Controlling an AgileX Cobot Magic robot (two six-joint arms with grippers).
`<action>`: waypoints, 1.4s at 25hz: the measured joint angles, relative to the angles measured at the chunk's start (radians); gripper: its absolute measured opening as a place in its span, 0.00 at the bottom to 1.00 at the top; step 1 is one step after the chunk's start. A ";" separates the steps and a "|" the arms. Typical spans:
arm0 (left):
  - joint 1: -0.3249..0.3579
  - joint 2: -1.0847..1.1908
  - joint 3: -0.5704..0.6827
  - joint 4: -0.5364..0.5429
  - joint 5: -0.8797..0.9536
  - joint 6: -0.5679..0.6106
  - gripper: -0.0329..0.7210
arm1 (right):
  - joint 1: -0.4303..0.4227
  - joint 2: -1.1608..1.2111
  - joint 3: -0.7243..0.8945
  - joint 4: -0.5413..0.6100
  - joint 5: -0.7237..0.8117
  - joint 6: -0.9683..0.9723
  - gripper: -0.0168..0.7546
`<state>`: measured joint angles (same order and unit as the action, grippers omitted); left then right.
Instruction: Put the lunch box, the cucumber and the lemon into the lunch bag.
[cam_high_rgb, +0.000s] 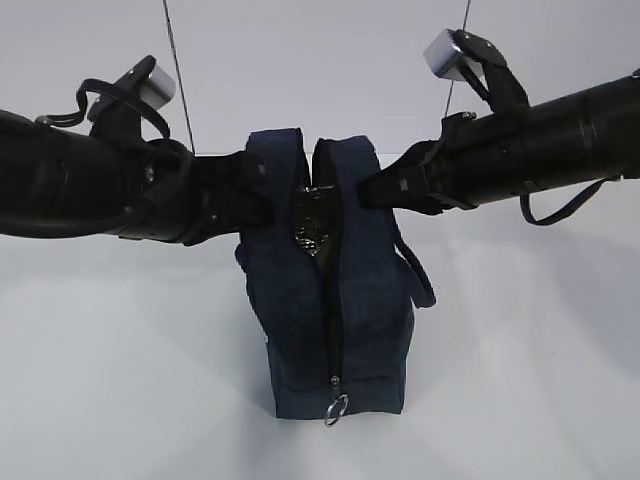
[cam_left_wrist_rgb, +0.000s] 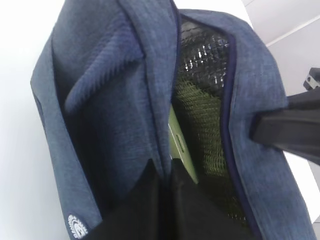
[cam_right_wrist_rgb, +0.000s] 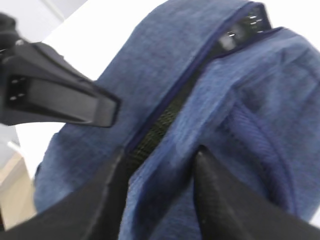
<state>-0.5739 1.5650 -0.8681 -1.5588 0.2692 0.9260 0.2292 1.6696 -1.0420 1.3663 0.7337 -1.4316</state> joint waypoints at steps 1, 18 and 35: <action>0.000 0.000 0.000 0.000 0.002 0.000 0.03 | 0.000 0.000 0.000 0.000 0.011 -0.005 0.12; 0.000 0.000 0.000 0.000 0.045 0.000 0.04 | 0.000 -0.135 -0.014 -0.255 0.150 0.126 0.49; 0.092 0.000 0.000 0.016 0.238 0.084 0.34 | 0.000 -0.321 0.010 -0.467 0.386 0.376 0.49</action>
<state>-0.4816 1.5650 -0.8681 -1.5425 0.5076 1.0098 0.2292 1.3488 -1.0320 0.8991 1.1195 -1.0555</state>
